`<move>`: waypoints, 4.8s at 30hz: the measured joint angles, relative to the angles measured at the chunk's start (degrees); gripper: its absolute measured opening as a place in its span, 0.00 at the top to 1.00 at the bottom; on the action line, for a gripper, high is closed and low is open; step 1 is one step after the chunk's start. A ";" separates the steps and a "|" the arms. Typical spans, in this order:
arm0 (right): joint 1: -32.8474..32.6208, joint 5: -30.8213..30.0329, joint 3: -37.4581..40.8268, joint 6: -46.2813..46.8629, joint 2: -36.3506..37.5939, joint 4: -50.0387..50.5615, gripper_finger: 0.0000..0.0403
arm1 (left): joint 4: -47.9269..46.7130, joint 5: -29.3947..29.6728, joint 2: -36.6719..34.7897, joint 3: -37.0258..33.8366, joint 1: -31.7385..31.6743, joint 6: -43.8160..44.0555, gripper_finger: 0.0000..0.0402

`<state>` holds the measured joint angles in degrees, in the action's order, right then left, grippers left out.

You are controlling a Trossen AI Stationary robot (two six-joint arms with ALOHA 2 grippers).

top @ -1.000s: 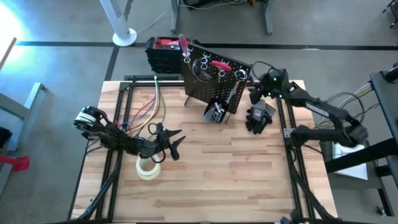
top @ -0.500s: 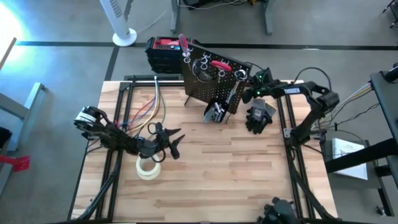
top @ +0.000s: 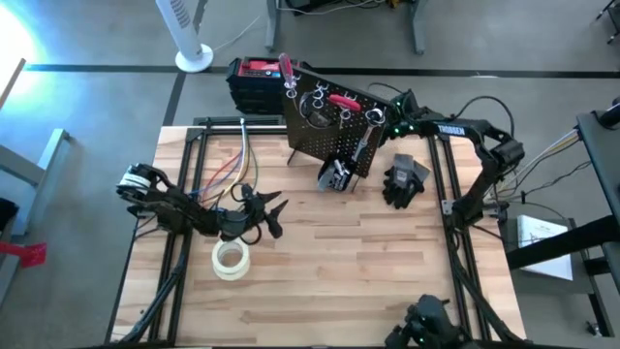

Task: Hang tools onto peg board
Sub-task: Put the socket into the black bin on the peg board

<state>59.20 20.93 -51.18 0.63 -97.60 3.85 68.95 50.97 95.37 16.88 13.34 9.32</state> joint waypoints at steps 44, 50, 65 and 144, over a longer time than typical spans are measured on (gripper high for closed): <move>-4.36 -12.60 -24.00 -7.40 -18.52 32.60 0.95 | -4.72 -2.04 -0.02 0.25 -1.04 1.74 0.62; -4.44 -13.33 -18.36 -7.80 -12.00 35.02 0.97 | -4.74 -2.42 -0.02 0.25 -0.74 3.92 0.62; -5.86 -12.20 14.32 -0.02 29.03 27.73 0.97 | -6.06 -2.46 -0.02 0.25 -0.52 8.73 0.62; -71.63 -75.00 9.61 18.24 24.39 3.78 0.56 | -31.84 -9.72 -0.02 6.59 2.63 13.68 0.62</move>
<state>-12.43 -54.06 -41.57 18.87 -73.21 7.64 37.11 41.25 95.35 23.47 15.97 23.00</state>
